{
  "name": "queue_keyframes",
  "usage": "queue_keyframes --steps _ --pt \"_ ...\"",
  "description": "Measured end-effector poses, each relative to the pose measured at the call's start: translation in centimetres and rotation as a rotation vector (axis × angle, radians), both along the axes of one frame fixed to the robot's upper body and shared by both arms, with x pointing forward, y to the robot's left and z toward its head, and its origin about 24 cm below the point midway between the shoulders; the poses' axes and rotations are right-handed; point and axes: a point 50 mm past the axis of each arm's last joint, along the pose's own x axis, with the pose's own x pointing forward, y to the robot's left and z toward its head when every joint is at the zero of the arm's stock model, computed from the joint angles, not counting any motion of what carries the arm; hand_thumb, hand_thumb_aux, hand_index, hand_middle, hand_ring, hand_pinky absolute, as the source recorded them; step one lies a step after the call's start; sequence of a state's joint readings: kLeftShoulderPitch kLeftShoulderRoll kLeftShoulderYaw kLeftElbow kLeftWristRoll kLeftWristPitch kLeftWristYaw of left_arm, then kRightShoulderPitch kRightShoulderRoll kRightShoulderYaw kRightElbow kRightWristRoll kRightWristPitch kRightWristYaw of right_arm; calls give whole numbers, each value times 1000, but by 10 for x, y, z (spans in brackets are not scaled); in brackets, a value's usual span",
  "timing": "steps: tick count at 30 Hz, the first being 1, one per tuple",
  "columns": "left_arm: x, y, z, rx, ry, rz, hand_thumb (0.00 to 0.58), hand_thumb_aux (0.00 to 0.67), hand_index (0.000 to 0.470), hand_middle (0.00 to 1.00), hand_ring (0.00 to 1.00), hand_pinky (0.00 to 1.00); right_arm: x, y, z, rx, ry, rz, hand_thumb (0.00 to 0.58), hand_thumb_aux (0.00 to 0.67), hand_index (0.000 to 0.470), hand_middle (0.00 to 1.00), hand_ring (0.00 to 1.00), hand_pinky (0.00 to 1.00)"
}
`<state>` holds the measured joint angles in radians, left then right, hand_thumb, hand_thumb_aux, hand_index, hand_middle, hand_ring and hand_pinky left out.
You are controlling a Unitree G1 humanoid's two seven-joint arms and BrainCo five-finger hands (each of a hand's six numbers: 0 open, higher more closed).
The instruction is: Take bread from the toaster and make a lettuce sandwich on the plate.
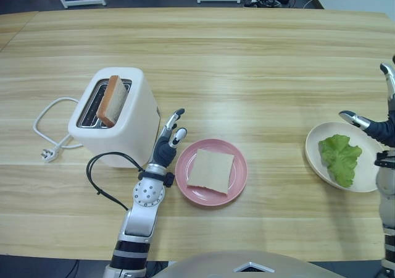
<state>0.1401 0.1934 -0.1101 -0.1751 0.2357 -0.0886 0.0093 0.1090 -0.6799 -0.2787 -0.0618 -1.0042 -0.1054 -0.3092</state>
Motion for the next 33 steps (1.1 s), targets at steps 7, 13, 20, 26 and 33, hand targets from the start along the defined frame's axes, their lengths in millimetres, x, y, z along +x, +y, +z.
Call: queue_keyframes --steps 7,13,20,26,33 --pt "-1 -4 -3 16 1 11 0 0 0 0 0 0 -11 -28 -75 -89 397 -88 0 0 0 0 0 0" --pt "-1 -4 -4 33 2 11 0 0 0 0 0 0 -16 -26 -97 -100 527 -60 385 281 197 0 0 0" --pt "-1 -5 -4 36 7 6 0 0 0 0 0 0 -11 -27 -96 -133 569 -55 580 670 470 0 0 0" --pt "-1 -5 -5 39 12 -1 0 0 0 0 0 0 -10 -23 -95 -127 581 -45 580 670 470 0 0 0" --pt "-1 -6 -6 45 15 -5 0 0 0 0 0 0 -6 -10 -71 -105 434 -4 580 670 470 0 0 0"
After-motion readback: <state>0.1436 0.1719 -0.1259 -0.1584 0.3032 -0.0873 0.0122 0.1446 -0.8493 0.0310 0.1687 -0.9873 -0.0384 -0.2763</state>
